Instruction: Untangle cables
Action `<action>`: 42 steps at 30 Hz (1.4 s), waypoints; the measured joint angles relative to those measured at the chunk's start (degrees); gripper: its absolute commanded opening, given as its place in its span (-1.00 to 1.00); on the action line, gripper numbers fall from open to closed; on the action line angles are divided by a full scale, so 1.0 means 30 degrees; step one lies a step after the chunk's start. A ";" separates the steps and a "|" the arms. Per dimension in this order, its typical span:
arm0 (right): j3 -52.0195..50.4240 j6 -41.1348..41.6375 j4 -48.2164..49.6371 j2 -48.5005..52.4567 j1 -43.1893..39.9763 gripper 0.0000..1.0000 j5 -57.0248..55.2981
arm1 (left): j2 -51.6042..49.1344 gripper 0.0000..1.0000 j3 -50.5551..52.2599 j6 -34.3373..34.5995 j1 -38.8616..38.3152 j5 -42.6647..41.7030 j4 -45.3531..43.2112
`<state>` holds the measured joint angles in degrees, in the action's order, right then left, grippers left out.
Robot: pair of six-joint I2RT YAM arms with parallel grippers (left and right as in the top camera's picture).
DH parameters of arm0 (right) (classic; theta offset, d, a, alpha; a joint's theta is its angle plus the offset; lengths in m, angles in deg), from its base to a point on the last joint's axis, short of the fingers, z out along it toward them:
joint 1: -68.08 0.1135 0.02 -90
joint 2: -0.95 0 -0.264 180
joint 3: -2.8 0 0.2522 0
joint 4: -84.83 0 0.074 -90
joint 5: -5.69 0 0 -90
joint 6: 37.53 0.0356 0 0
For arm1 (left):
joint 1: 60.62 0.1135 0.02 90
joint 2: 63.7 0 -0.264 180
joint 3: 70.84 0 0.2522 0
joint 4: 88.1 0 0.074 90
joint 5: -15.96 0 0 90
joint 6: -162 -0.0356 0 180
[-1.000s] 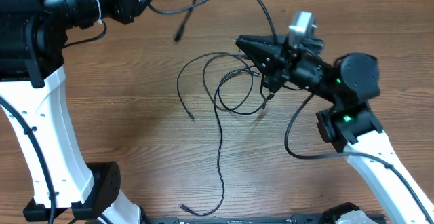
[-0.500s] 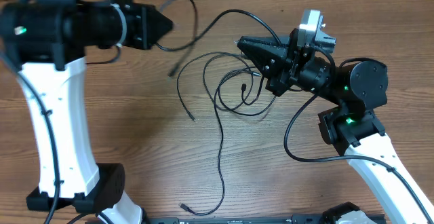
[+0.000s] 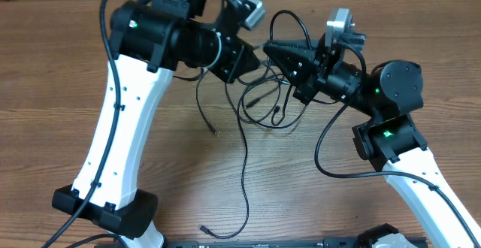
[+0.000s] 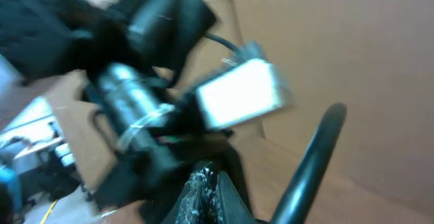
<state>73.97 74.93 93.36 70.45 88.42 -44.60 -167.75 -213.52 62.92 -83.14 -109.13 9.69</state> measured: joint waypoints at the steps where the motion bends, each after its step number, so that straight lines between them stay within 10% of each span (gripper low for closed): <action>1: 0.0000 0.0007 -0.0459 0.0000 0.0000 -0.92 -0.0306 | 0.0000 -0.92 0.0000 -0.0146 -0.0022 0.0000 -0.0007; 4: 0.0000 0.0000 -0.0801 0.0000 0.0000 -0.92 -0.0801 | 0.0000 -0.30 0.0000 -0.0430 -0.0087 0.0022 -0.0029; 8: 0.0000 0.0007 -0.0911 0.0000 0.0000 -0.92 -0.1071 | 0.0000 -0.92 0.0000 -0.0648 -0.0087 0.0146 -0.0007; 18: 0.0000 0.0007 -0.3971 0.0036 0.0000 -0.89 -0.1902 | 0.0000 -0.92 0.0000 -0.1144 -0.0087 -0.0073 -0.0022; 22: 0.0000 0.0044 -0.4634 0.0036 0.0000 -0.41 -0.2033 | 0.0000 -0.92 0.0000 -0.1566 -0.0073 -0.0073 -0.0015; 36: 0.0000 -0.2295 -0.6761 0.0051 -0.0022 -0.31 -0.2244 | 0.0000 -0.92 0.0000 -0.3344 -0.0051 -0.0794 0.0000; 39: 0.0000 -0.2506 -0.6798 0.0138 -0.0015 -0.83 -0.2310 | 0.0000 -0.92 0.0000 -0.4073 0.0051 -0.2186 -0.0015; 42: 0.0000 -0.2739 -0.6863 0.0204 -0.0007 -0.92 -0.2171 | 0.0000 -0.92 0.0000 -0.4444 0.0036 -0.2994 -0.0109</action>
<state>73.97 66.71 72.77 71.06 88.40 -51.12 -167.75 -213.52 49.59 -83.03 -118.11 9.36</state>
